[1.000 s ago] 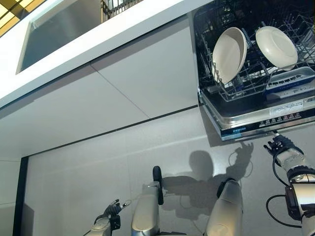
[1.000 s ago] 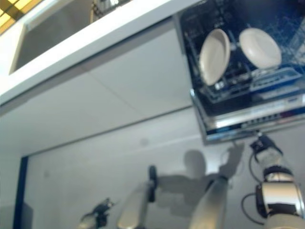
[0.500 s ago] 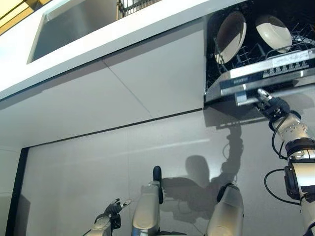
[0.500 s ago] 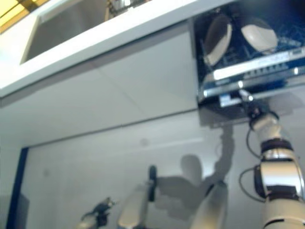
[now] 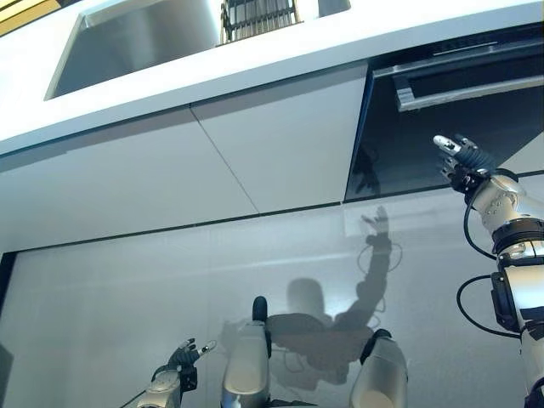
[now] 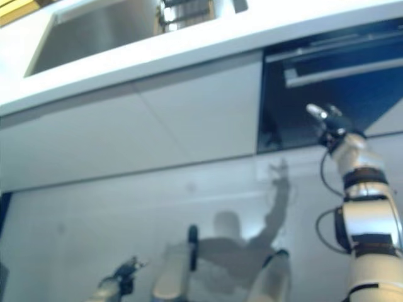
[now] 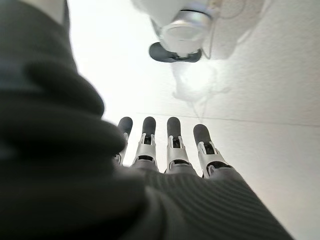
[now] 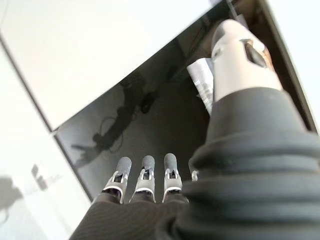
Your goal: Take plates into dishwasher
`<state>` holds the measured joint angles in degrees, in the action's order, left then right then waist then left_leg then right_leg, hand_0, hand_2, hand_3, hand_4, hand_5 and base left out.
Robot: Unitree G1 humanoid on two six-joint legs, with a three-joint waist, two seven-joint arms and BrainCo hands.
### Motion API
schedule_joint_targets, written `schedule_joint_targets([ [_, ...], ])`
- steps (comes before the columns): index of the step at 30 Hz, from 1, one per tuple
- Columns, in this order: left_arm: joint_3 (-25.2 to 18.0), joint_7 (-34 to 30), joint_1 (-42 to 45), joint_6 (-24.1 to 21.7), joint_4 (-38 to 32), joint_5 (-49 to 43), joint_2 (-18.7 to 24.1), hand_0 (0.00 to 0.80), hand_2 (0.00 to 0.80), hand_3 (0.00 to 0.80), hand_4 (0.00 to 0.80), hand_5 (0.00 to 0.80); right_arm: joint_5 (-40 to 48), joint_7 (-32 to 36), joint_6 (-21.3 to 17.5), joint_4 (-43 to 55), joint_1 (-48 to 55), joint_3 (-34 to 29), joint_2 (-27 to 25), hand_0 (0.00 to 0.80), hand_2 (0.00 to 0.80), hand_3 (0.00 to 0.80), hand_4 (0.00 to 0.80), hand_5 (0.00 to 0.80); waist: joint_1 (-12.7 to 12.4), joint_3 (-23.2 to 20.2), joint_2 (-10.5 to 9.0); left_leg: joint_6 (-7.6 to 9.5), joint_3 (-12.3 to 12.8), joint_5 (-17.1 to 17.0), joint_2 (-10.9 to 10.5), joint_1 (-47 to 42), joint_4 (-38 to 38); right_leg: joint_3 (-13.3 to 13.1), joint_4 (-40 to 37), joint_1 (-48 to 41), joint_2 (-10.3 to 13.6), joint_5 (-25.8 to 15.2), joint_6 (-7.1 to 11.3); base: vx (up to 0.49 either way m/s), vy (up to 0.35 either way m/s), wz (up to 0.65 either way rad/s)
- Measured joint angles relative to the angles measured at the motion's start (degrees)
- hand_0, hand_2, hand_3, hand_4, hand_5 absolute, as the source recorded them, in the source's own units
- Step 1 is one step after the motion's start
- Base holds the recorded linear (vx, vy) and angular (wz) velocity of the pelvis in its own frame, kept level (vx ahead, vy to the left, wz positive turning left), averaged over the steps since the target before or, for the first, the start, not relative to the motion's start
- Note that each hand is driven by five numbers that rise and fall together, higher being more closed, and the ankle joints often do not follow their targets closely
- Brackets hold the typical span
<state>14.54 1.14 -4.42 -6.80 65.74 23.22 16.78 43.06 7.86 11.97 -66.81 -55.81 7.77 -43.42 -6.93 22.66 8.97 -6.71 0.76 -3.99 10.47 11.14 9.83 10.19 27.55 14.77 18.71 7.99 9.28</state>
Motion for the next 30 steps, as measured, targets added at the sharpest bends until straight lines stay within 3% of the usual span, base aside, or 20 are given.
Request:
schedule_joint_targets([
  [5, -0.1, 0.2, 1.0, 1.2, 0.0, -0.6, 0.8, 0.000, 0.000, 0.000, 0.000, 0.000, -6.3, 0.7, 0.8, 0.9, 10.3, 0.4, 1.0, 0.000, 0.000, 0.000, 0.000, 0.000, 0.9, -5.0, -3.39, -0.22, 2.0, -0.9, 0.1, -4.1, -5.7, 1.3, -13.1, -7.0, -1.4, -5.6, 1.70, 0.134, 0.016, -0.10],
  [12, -2.4, 0.0, 2.2, 1.3, 0.8, -4.3, 2.6, 0.000, 0.000, 0.000, 0.000, 0.000, -11.4, 2.6, 0.2, 7.9, 26.7, 0.3, 8.3, 0.000, 0.000, 0.000, 0.000, 0.000, 2.7, -11.8, -7.88, -1.49, 4.0, -1.6, -0.7, -9.5, -11.9, 3.3, -29.6, -16.9, -2.5, -12.4, 3.48, 0.090, 0.001, -0.05],
  [16, -2.3, -0.2, 3.3, 1.5, 1.5, -5.7, 2.2, 0.000, 0.000, 0.000, 0.000, 0.000, -16.3, 2.9, -1.6, 10.2, 33.6, 1.4, 14.2, 0.000, 0.000, 0.000, 0.000, 0.000, 3.2, -15.9, -8.64, -1.49, 4.2, -1.6, -0.1, -10.8, -13.6, 4.1, -32.0, -18.7, -3.4, -12.6, 3.30, 0.036, -0.074, 0.02],
  [20, -2.7, -0.2, 4.1, 2.5, 2.8, -5.7, 1.9, 0.000, 0.000, 0.000, 0.000, 0.000, -26.4, 2.8, -4.5, 10.1, 39.8, 6.2, 17.6, 0.000, 0.000, 0.000, 0.000, 0.000, 3.0, -16.4, -8.90, -1.50, 3.7, -1.6, 0.8, -12.7, -13.4, 5.3, -32.4, -21.8, -4.5, -11.9, 2.97, 0.038, -0.150, 0.13],
  [24, -3.9, -0.2, 4.7, 2.5, 4.7, -6.9, -0.5, 0.000, 0.000, 0.000, 0.000, 0.000, -31.2, 0.2, -5.6, 5.0, 47.3, 6.7, 22.9, 0.000, 0.000, 0.000, 0.000, 0.000, 3.1, -16.6, -8.86, -2.62, 4.3, -3.4, 2.7, -10.0, -10.9, 7.0, -32.7, -24.8, -7.7, -9.1, 1.51, -0.158, -0.098, 0.76],
  [26, -3.1, -0.7, 4.2, 3.5, 5.5, -8.1, -2.6, 0.000, 0.000, 0.000, 0.000, 0.000, -32.7, -2.3, -5.6, 1.8, 49.9, 6.7, 24.6, 0.000, 0.000, 0.000, 0.000, 0.000, 3.0, -16.7, -8.73, 1.35, 6.4, -5.9, 2.2, -8.5, -11.9, 7.1, -32.7, -25.0, -8.3, -8.4, 0.65, -0.256, -0.019, 0.97],
  [28, -0.9, -1.5, 4.1, 5.0, 6.2, -9.8, -4.4, 0.000, 0.000, 0.000, 0.000, 0.000, -34.6, -5.7, -6.0, 0.5, 50.6, 6.8, 25.3, 0.000, 0.000, 0.000, 0.000, 0.000, 3.2, -16.7, -8.38, 1.91, 7.6, -7.2, 1.3, -6.6, -10.2, 7.8, -32.8, -25.0, -7.4, -8.6, 0.32, -0.194, 0.096, 0.51],
  [29, -0.9, -1.5, 4.0, 5.5, 6.3, -10.3, -4.5, 0.000, 0.000, 0.000, 0.000, 0.000, -36.0, -7.6, -6.0, -0.1, 50.6, 7.3, 25.5, 0.000, 0.000, 0.000, 0.000, 0.000, 3.1, -16.5, -9.43, 0.48, 7.6, -3.9, -1.0, -5.8, -5.6, 7.8, -32.7, -25.0, -5.3, -9.0, 0.53, -0.104, 0.223, 0.11],
  [30, 0.3, -2.2, 3.9, 6.6, 6.3, -11.3, -4.0, 0.000, 0.000, 0.000, 0.000, 0.000, -37.2, -8.9, -6.3, -0.8, 51.0, 8.4, 25.5, 0.000, 0.000, 0.000, 0.000, 0.000, 3.9, -16.8, -9.99, 3.28, 9.2, 1.2, -3.5, -5.6, -0.5, 8.2, -32.5, -25.4, -3.1, -9.3, 0.82, -0.082, 0.244, 0.12],
])
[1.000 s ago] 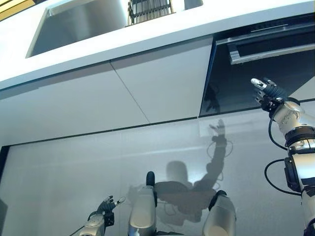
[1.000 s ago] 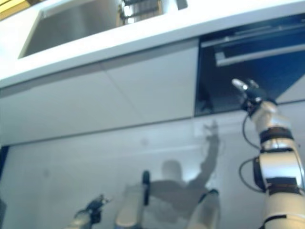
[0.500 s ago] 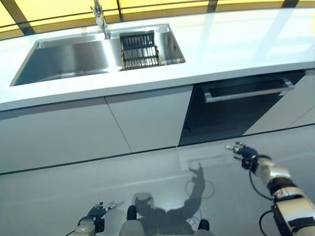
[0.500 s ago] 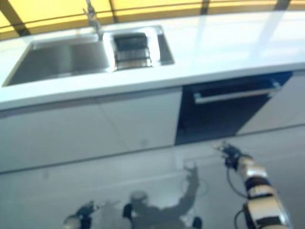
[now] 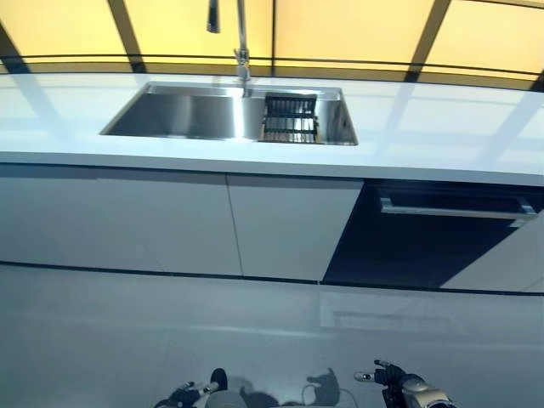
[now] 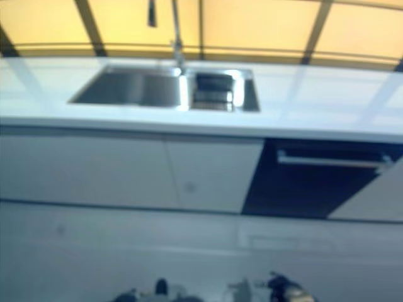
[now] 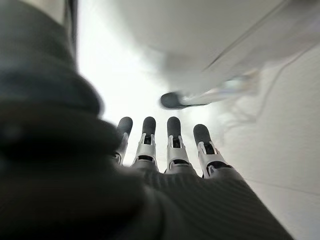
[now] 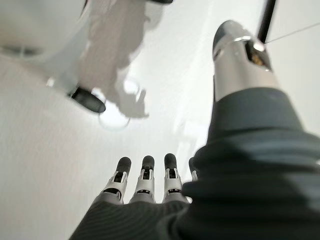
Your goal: Take plates into dishwasher
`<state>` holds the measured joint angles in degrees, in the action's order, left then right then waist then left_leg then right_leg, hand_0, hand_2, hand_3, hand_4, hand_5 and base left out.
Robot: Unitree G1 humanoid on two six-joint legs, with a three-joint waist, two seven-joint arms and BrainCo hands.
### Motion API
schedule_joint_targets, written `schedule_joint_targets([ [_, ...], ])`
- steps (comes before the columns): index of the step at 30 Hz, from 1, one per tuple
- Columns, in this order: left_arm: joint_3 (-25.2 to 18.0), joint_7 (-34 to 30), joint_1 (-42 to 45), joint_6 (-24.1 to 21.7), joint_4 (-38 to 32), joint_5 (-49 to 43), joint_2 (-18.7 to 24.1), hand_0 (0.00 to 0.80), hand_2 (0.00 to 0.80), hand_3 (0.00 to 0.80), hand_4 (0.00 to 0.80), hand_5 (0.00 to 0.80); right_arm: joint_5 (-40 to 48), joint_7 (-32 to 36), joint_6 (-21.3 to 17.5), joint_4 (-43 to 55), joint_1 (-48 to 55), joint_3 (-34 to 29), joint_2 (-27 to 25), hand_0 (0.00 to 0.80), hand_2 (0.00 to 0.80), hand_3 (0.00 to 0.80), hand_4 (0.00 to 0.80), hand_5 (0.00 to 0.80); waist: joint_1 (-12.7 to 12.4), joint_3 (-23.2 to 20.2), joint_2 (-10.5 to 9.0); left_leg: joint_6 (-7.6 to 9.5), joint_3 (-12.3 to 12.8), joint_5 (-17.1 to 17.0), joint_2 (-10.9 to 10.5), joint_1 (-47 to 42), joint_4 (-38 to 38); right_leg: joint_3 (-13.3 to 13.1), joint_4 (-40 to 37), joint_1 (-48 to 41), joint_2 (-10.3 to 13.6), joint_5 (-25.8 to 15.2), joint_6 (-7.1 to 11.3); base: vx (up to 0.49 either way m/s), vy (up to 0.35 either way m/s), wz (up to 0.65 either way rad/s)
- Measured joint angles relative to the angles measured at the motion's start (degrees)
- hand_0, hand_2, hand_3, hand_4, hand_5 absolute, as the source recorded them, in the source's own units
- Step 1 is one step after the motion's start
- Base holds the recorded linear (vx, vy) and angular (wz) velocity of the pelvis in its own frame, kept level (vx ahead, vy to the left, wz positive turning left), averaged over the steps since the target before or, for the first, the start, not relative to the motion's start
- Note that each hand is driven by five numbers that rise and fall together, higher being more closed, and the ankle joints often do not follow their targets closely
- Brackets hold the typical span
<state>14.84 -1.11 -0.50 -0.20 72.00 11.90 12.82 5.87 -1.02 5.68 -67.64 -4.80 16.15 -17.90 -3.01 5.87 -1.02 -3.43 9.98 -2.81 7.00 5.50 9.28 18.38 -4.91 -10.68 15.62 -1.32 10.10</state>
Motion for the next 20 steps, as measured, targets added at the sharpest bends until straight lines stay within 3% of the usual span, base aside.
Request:
schedule_joint_targets([
  [1, 0.7, -0.6, -0.5, 1.2, 0.0, 0.0, -0.1, 0.000, 0.000, 0.000, 0.000, 0.000, -0.8, -0.9, 0.0, -0.2, 0.2, 0.1, 0.0, 0.000, 0.000, 0.000, 0.000, 0.000, 1.1, -0.6, 0.76, -0.56, 2.4, 1.9, -0.8, 0.0, -0.3, 0.3, 0.5, -0.6, 0.2, 0.1, 0.37, -0.058, 0.196, 0.37],
  [3, 2.5, -1.3, -2.5, 2.3, -0.3, -0.6, 1.0, 0.000, 0.000, 0.000, 0.000, 0.000, -0.6, -2.4, 1.0, -1.2, 2.1, 0.0, 2.2, 0.000, 0.000, 0.000, 0.000, 0.000, 2.4, -2.4, -0.35, -0.37, 3.1, 0.7, -2.9, -1.8, -6.7, 0.4, 1.1, 0.7, 1.1, 0.5, -0.19, -0.058, 0.138, 0.46],
  [5, 2.5, -1.7, -3.7, 2.5, -0.9, -1.2, 1.8, 0.000, 0.000, 0.000, 0.000, 0.000, -0.3, -3.9, 1.5, -3.0, 2.1, -0.7, 4.8, 0.000, 0.000, 0.000, 0.000, 0.000, 2.4, -2.9, -1.08, -0.59, 2.7, -1.5, -3.6, -2.8, -11.6, 0.5, 1.5, 2.1, 0.7, 0.5, -0.31, -0.031, 0.080, 0.11],
  [9, 2.5, -3.3, -2.1, 3.5, -0.7, -2.3, 1.5, 0.000, 0.000, 0.000, 0.000, 0.000, -3.6, -6.8, 3.8, -5.4, 2.9, -1.8, 7.8, 0.000, 0.000, 0.000, 0.000, 0.000, 2.3, -3.7, -1.51, -0.18, 2.4, -5.4, -3.0, -4.3, -14.5, -0.1, 2.8, 2.8, 0.2, 1.5, 1.30, -0.025, 0.015, -0.09],
  [20, 2.1, -3.3, 0.0, 3.2, 0.4, -2.3, 1.3, 0.000, 0.000, 0.000, 0.000, 0.000, -7.7, -8.1, 5.8, -4.9, 2.7, -1.6, 7.8, 0.000, 0.000, 0.000, 0.000, 0.000, 2.3, -4.5, -1.26, -1.42, 2.6, -4.7, -2.0, -7.1, -14.5, -0.6, 2.9, 1.3, -1.1, 1.7, 1.52, -0.010, -0.017, -0.10],
])
